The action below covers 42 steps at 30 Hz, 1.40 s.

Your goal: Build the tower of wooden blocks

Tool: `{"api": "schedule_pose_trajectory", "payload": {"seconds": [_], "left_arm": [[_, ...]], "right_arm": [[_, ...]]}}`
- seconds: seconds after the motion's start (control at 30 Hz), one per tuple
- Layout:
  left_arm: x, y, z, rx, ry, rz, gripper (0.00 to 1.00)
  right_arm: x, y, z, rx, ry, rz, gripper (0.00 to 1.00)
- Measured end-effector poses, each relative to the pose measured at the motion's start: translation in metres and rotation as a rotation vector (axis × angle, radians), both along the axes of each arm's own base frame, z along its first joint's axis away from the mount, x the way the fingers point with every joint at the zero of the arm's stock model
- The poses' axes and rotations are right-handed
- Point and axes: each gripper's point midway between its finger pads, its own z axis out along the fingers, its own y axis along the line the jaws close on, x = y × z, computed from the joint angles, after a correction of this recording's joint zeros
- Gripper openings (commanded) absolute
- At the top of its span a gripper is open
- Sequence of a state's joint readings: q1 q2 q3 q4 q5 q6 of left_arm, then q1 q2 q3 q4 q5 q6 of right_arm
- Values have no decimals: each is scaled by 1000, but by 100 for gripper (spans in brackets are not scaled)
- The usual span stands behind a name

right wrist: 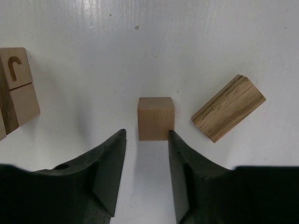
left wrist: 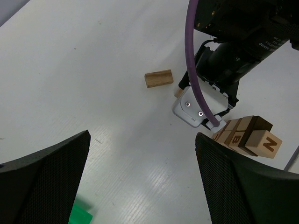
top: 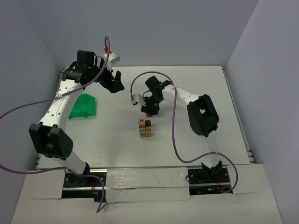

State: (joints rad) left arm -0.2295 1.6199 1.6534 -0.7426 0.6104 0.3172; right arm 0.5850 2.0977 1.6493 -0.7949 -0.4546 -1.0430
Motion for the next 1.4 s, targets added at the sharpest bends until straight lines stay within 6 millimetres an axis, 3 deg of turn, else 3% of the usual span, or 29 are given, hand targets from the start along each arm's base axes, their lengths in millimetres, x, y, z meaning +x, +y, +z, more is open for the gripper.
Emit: {"api": "schedule_pose_trajectory", "payload": {"seconds": [0.4, 0.6, 0.9, 0.97, 1.07, 1.1, 1.3, 1.4], "left_arm": [[-1, 2, -7, 5, 18, 3, 99], [-1, 2, -7, 5, 18, 3, 99], [-1, 2, -5, 4, 14, 4, 99], [0, 2, -2, 2, 9, 4, 99], [1, 1, -1, 2, 5, 4, 99], [1, 1, -1, 2, 5, 4, 99], [2, 1, -4, 4, 15, 4, 99], [2, 1, -6, 4, 21, 4, 99]], "right_arm": [[1, 0, 0, 3, -1, -6, 10], [4, -7, 0, 3, 4, -26, 6], [13, -39, -9, -30, 19, -92, 4], [11, -43, -9, -34, 23, -97, 8], [9, -44, -9, -35, 26, -96, 49], [8, -44, -8, -34, 27, -95, 53], [9, -40, -1, -19, 38, -125, 60], [21, -33, 11, -6, 16, -155, 64]]}}
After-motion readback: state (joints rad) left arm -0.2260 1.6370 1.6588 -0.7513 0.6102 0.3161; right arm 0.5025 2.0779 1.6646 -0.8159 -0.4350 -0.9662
